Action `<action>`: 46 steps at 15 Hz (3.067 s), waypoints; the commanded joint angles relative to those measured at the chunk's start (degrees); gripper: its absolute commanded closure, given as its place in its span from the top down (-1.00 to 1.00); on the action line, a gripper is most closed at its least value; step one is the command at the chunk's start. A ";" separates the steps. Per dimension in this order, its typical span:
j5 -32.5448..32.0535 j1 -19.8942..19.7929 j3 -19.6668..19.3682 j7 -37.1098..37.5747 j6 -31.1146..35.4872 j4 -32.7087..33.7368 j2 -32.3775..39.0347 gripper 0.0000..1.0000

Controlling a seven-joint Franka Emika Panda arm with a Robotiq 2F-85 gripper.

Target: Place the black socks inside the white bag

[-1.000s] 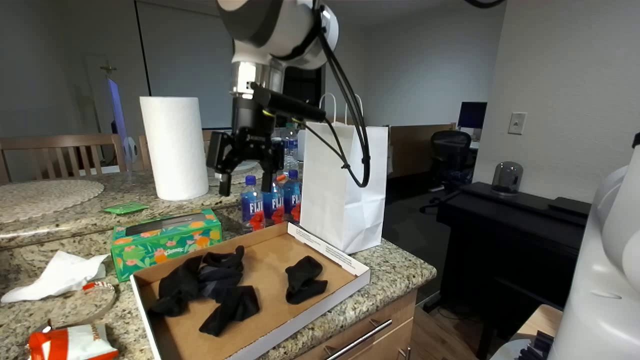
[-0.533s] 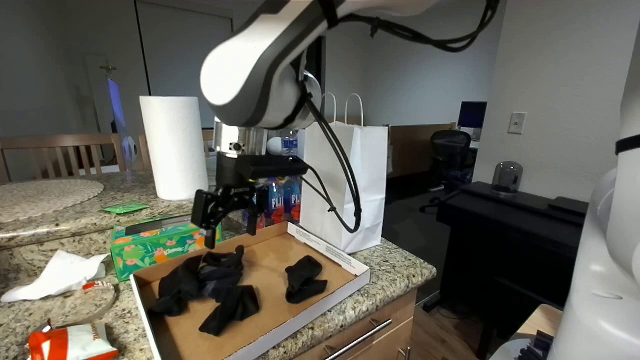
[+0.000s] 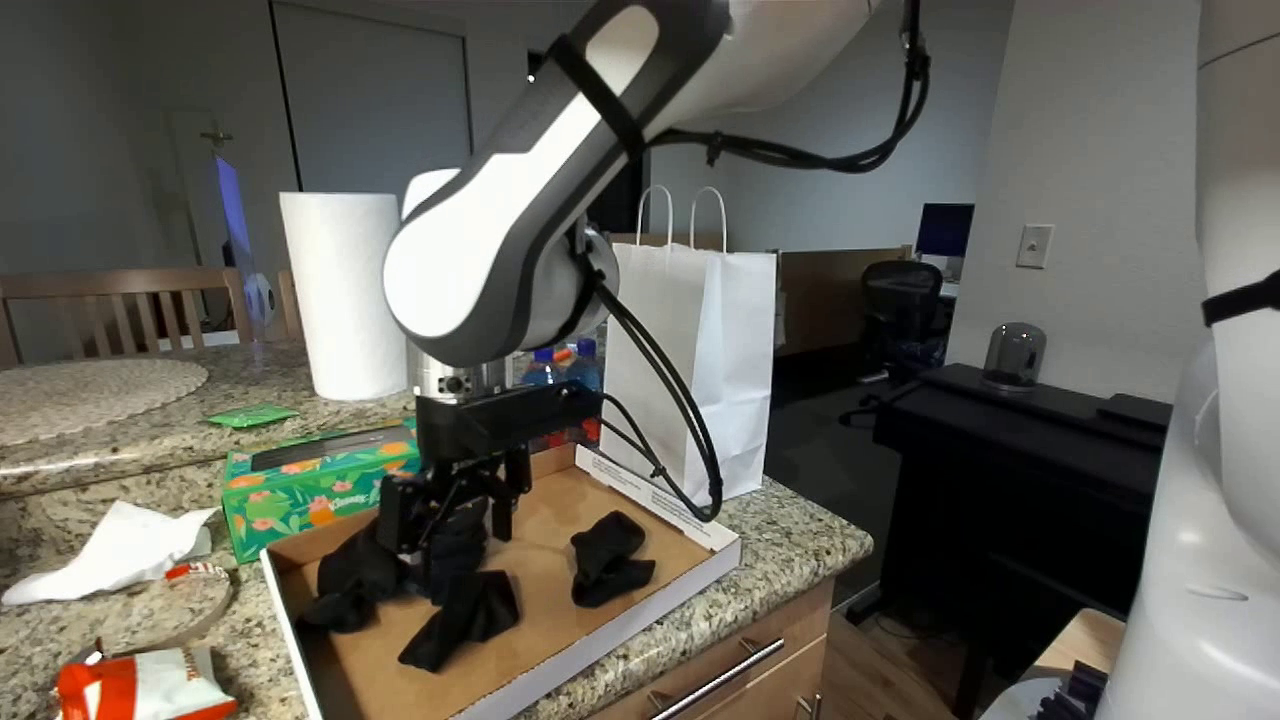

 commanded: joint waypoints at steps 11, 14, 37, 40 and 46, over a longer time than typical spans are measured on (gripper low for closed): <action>-4.79 2.35 -1.37 2.98 -0.20 0.80 5.23 -0.33; -5.30 2.46 -1.67 3.17 -0.49 0.82 5.27 -0.71; -5.10 0.67 -0.04 -4.23 -25.77 7.36 -12.15 -0.85; -5.41 -0.13 -0.30 -4.68 -30.32 9.87 -14.50 -0.85; -3.80 -2.67 -1.81 -6.62 -36.97 14.87 -17.95 -0.85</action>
